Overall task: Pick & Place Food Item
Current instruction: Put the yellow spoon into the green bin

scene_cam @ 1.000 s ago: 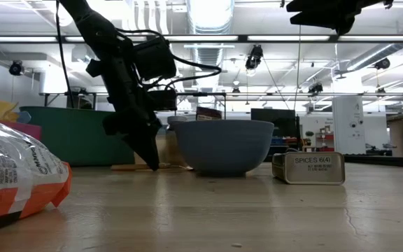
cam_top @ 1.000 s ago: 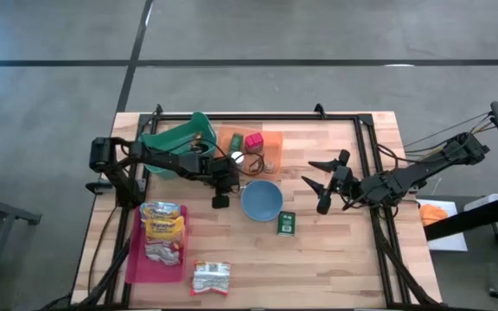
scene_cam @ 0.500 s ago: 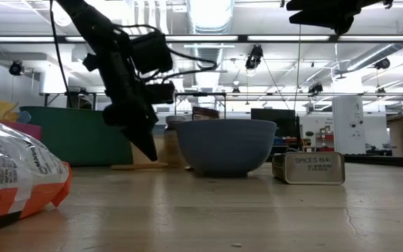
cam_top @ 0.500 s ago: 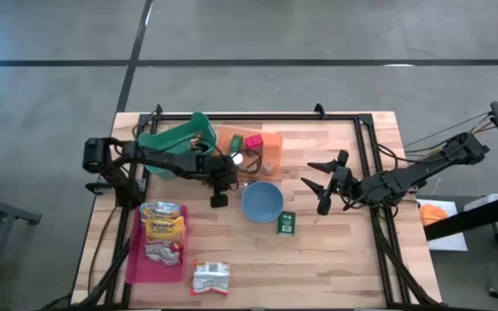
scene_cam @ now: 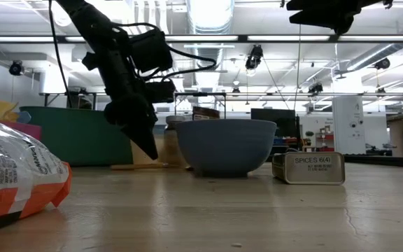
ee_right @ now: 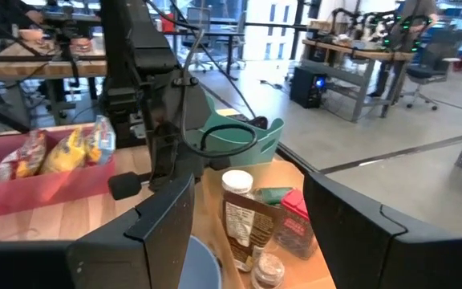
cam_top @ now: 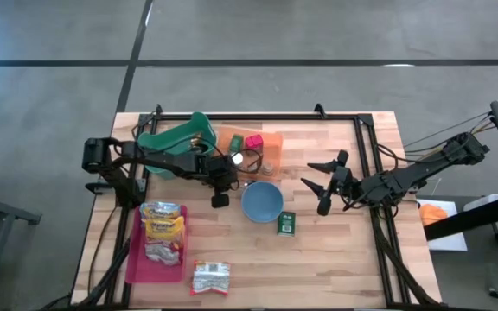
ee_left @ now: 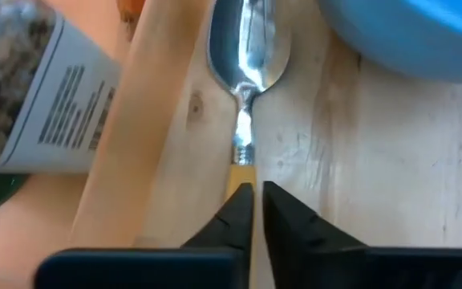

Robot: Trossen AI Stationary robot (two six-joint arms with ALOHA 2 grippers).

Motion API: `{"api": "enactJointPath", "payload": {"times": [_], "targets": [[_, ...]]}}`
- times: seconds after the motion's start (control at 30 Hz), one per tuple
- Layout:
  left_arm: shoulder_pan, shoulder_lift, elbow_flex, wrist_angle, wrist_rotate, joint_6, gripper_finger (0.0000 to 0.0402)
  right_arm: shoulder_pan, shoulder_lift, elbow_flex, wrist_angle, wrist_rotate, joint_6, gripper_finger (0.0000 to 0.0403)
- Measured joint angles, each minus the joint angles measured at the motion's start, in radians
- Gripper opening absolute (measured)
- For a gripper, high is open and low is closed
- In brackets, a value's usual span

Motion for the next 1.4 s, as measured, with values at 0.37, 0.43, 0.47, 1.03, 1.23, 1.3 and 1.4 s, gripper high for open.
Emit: {"api": "enactJointPath", "payload": {"times": [0.37,0.43,0.47,1.03,1.23,1.3,1.4], "targets": [[-0.003,0.06,0.002,0.031,-0.014,0.054,0.0154,0.0,0.0,0.0,0.001,-0.051,0.0,0.0231],[-0.003,0.075,0.004,0.045,-0.032,0.056,0.0163,0.0,0.0,0.0,0.001,-0.056,0.0,0.0231],[-0.004,0.08,0.004,0.051,-0.044,0.056,0.0164,0.0,0.0,0.0,0.002,-0.057,0.0,0.0231],[-0.003,0.086,0.005,0.062,-0.079,0.014,0.002,0.0,0.0,0.0,0.008,-0.058,0.0,0.0231],[-0.004,0.068,0.004,0.042,-0.068,0.001,0.002,0.0,0.0,0.0,0.016,-0.058,0.0,0.0231],[-0.005,0.053,0.002,0.023,-0.066,0.003,0.002,0.0,0.0,0.0,0.016,-0.058,0.0,0.0231],[-0.008,0.027,0.002,-0.016,-0.056,-0.002,0.002,0.0,0.0,0.0,0.019,-0.059,0.0,0.0231]]}}
